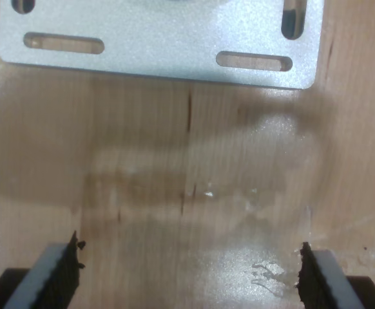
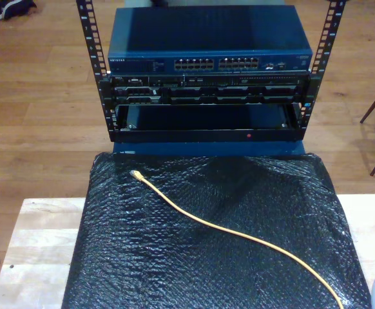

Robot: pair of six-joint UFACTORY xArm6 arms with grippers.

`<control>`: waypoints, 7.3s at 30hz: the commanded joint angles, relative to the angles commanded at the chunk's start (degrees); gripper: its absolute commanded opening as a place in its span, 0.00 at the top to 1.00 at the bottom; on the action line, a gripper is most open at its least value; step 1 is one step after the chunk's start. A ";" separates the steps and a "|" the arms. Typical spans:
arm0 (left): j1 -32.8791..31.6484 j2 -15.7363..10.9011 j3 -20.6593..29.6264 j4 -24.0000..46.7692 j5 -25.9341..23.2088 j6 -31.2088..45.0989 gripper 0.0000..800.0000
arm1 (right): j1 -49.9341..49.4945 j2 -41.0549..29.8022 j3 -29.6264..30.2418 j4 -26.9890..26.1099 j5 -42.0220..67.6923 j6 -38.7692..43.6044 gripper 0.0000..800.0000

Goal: Grab the cable and plug it in

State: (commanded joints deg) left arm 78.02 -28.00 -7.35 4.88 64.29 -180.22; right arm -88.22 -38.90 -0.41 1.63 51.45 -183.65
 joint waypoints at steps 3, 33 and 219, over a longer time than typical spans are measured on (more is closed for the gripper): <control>0.09 0.00 0.00 0.00 0.00 0.00 0.00 | 0.00 0.00 0.09 0.00 0.00 0.00 0.00; 0.00 0.00 0.00 0.00 0.00 0.00 0.00 | 0.00 0.00 0.00 0.00 0.00 0.00 0.00; -41.85 4.13 -28.48 -23.12 27.08 -56.09 0.00 | 85.10 16.88 -60.84 27.08 23.82 108.04 0.03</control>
State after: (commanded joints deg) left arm 36.18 -23.87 -35.84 -18.24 91.36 -236.31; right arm -3.12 -22.02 -61.24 28.70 75.27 -75.60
